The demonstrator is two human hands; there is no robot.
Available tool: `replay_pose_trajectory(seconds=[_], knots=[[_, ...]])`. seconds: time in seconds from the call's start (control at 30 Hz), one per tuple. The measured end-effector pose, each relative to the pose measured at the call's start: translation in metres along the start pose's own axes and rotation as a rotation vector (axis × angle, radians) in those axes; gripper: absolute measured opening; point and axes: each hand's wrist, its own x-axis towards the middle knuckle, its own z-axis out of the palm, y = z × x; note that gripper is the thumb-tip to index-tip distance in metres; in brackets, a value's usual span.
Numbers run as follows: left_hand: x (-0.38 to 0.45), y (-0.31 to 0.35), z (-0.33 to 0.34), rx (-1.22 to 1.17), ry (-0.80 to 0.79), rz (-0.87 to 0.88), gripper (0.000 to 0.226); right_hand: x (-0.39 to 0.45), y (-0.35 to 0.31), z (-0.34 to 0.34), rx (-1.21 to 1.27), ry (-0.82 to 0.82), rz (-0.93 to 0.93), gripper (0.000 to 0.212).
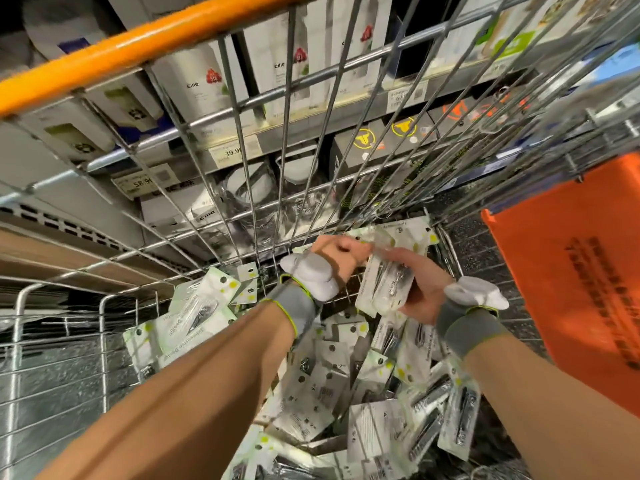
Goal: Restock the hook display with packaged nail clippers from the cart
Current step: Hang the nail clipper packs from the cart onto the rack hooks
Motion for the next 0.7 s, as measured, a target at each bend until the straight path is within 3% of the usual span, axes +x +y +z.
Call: replay_pose_trajectory(seconds=[0.1,0.2,0.57,0.7], knots=[[0.007,-0.011,-0.012,0.475,0.151,0.082,0.029,0.003,-0.002,-0.004,0.022,0.028,-0.007,0.003],[0.017,-0.028,-0.016,0.853,0.027,0.207,0.036,0.005,-0.006,-0.005,0.032,0.04,-0.012,0.009],[0.025,-0.032,0.004,0.938,0.051,0.091,0.039,0.006,-0.012,0.004,0.034,0.034,-0.037,0.007],[0.018,-0.032,0.005,0.992,-0.074,0.098,0.056,0.004,-0.013,0.007,0.054,0.004,-0.047,0.005]])
